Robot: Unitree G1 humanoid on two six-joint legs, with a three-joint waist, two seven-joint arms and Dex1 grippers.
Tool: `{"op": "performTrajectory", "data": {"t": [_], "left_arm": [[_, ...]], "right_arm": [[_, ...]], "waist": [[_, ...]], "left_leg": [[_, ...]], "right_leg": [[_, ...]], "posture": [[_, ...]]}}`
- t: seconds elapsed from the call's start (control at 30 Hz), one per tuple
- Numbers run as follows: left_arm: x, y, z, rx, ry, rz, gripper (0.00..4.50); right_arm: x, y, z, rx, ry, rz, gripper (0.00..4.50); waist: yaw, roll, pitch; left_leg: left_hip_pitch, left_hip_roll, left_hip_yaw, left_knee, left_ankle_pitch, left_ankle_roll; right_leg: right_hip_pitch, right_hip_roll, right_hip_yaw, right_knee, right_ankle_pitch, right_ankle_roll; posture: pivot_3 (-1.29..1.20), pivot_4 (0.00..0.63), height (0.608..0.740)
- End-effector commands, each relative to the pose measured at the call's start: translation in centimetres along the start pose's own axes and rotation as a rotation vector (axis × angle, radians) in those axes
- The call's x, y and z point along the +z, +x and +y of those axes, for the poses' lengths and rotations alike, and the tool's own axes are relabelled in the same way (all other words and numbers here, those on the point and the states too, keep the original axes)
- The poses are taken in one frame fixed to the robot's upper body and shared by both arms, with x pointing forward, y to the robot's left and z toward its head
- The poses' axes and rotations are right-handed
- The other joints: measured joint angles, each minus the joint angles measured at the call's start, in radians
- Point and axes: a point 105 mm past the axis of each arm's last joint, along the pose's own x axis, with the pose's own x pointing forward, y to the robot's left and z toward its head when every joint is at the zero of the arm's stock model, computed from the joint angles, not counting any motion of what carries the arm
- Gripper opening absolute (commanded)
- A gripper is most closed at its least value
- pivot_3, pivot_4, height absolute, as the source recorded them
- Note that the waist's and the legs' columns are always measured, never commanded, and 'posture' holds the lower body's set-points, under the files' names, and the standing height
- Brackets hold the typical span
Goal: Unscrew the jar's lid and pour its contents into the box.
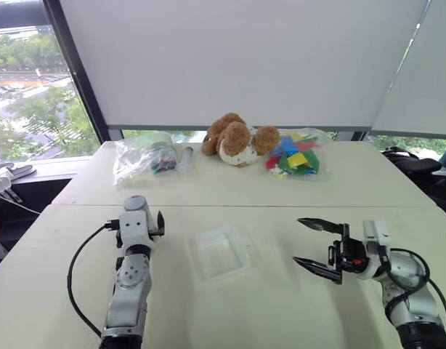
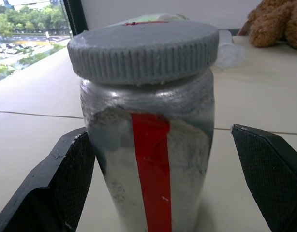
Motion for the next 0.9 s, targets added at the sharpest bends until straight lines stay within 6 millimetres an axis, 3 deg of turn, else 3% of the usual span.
{"op": "performTrajectory", "data": {"t": [0.03, 0.07, 0.17, 0.23, 0.33, 0.43, 0.53, 0.7, 0.9], "left_arm": [[1.1, 0.3, 0.3, 0.022, -0.005, -0.057, 3.92], [1.2, 0.4, 0.3, 0.016, -0.004, -0.064, 3.63], [1.2, 0.5, 0.2, -0.003, 0.001, -0.073, 2.14], [1.3, 0.3, 0.6, -0.008, 0.006, -0.081, 2.08], [3.0, -0.3, 2.0, -0.064, -0.045, -0.173, 2.08], [5.5, -2.0, 3.1, -0.23, -0.149, -0.287, 2.08], [6.9, -3.8, 3.9, -0.456, -0.135, -0.275, 2.08], [9.0, -7.6, 1.5, -1.012, 0.022, -0.119, 2.08], [9.9, -8.7, -1.7, -1.266, 0.062, -0.028, 2.08]], "right_arm": [[0.9, 0.6, -0.1, 0.001, -0.03, -0.021, 4.5], [0.9, 0.7, -0.2, -0.001, -0.029, -0.021, 4.5], [0.9, 0.9, -0.2, -0.009, -0.024, -0.02, 4.5], [1.0, 1.0, -0.2, -0.011, -0.023, -0.02, 4.5], [1.5, 1.3, -0.2, -0.016, -0.028, -0.024, 4.5], [2.3, 1.8, -0.2, -0.024, -0.03, -0.035, 4.5], [3.9, 3.1, -0.5, -0.034, -0.006, -0.066, 4.5], [6.0, 8.4, -0.9, -0.008, 0.131, 0.039, 4.5], [9.1, 13.8, 0.6, 0.154, 0.233, 0.03, 4.5]], "waist": [[0.0, 0.0, 0.0], [-0.001, 0.0, 0.0], [0.0, 0.0, 0.0], [-0.001, 0.0, 0.0], [-0.003, 0.0, 0.0], [-0.007, 0.0, 0.0], [-0.01, 0.001, 0.0], [-0.016, 0.003, 0.002], [-0.023, 0.003, 0.002]], "left_leg": [[0.0, 0.0, 0.0, 0.0, 0.0, 0.0], [0.0, 0.0, 0.0, 0.0, 0.0, 0.0], [0.0, 0.0, 0.0, 0.0, 0.0, 0.0], [0.0, 0.0, 0.0, 0.0, 0.0, 0.0], [0.0, 0.0, 0.0, 0.0, 0.0, 0.0], [-0.001, 0.001, 0.0, -0.001, 0.0, 0.0], [-0.002, 0.002, 0.0, -0.001, 0.0, -0.001], [-0.002, 0.002, 0.0, 0.0, 0.001, -0.001], [-0.001, 0.005, -0.004, -0.001, 0.001, -0.001]], "right_leg": [[0.0, 0.0, 0.0, 0.0, 0.0, 0.0], [0.0, 0.0, 0.0, 0.0, 0.0, 0.0], [0.0, 0.0, 0.0, 0.0, 0.0, 0.0], [0.0, 0.0, 0.0, 0.0, 0.0, 0.0], [0.0, 0.0, 0.0, 0.0, 0.0, 0.0], [-0.002, 0.0, 0.0, 0.0, 0.0, 0.0], [-0.004, 0.0, 0.001, 0.001, 0.001, -0.001], [-0.006, 0.002, 0.004, 0.003, 0.0, -0.008], [-0.008, 0.01, 0.008, 0.002, 0.003, -0.013]], "posture": [[0.0, 0.15, 0.74], [0.0, 0.15, 0.74], [0.0, 0.15, 0.74], [0.0, 0.15, 0.74], [0.0, 0.15, 0.74], [0.0, 0.15, 0.74], [0.0, 0.15, 0.74], [0.0, 0.15, 0.74], [0.0, 0.15, 0.74]]}}
